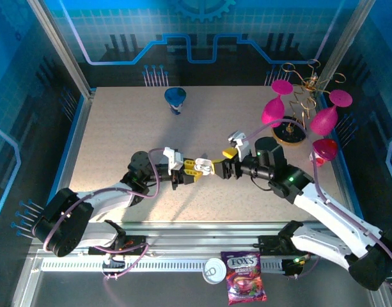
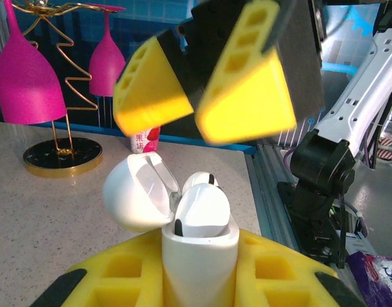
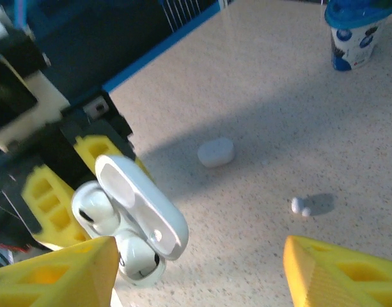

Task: Insert the wireless bluetooth earbuds into the charging case

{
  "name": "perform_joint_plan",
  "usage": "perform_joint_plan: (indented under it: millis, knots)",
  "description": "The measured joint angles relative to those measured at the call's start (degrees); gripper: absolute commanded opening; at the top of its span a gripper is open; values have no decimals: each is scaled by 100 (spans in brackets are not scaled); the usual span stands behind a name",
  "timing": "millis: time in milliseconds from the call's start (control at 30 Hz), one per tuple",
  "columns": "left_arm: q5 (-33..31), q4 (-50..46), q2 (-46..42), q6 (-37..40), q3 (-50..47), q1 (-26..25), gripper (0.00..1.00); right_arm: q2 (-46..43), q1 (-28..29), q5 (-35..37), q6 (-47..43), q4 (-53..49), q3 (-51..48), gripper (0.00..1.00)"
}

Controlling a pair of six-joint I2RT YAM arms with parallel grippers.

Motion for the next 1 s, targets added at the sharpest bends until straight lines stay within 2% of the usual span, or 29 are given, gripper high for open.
perform_joint_plan:
  millis: [167, 400, 800, 1000]
  knots:
    - [201, -2, 0, 109, 0, 0, 0, 238, -374, -317, 466, -2, 59, 65]
    - [350, 4, 0, 118, -2, 0, 0, 946, -413, -629, 612, -424, 398, 65]
    - [-136, 66, 0, -190, -33, 0, 0, 684, -437, -1438, 321, -479, 319, 67]
    - [-197, -4, -2, -608, -15, 0, 0, 83, -433, -1749, 35, 48, -173, 67]
